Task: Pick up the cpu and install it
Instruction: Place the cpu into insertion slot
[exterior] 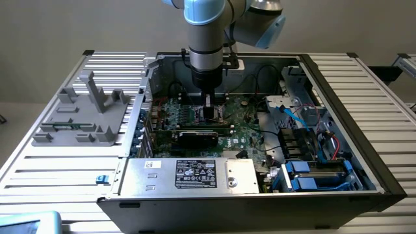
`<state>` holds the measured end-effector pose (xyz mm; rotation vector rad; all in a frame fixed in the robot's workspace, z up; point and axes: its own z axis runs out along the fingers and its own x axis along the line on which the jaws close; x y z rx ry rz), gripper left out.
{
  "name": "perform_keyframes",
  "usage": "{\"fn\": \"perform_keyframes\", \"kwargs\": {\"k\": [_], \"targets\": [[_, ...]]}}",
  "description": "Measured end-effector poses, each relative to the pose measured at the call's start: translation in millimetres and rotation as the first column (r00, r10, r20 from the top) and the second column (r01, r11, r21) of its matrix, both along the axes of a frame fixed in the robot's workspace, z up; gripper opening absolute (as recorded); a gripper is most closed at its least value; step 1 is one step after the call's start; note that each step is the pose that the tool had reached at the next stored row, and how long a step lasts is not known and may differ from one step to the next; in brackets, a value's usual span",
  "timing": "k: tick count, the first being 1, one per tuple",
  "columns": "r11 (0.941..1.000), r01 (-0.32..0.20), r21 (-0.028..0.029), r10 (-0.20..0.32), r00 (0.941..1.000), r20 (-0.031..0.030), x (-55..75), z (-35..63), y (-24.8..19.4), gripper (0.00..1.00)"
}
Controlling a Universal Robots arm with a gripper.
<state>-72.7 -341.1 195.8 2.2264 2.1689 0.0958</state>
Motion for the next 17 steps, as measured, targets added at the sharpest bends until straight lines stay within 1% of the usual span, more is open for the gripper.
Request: {"fn": "perform_keyframes", "kwargs": {"k": [3, 7, 17], "targets": [[1.0, 0.0, 0.0003, 0.0, 1.0, 0.0, -0.1, -0.2, 0.0, 0.56], [1.0, 0.0, 0.0039, 0.0, 1.0, 0.0001, -0.4, -0.3, 0.1, 0.56], [1.0, -0.004, 0.0042, 0.004, 1.0, 0.0, -0.3, -0.3, 0.0, 0.56]]}}
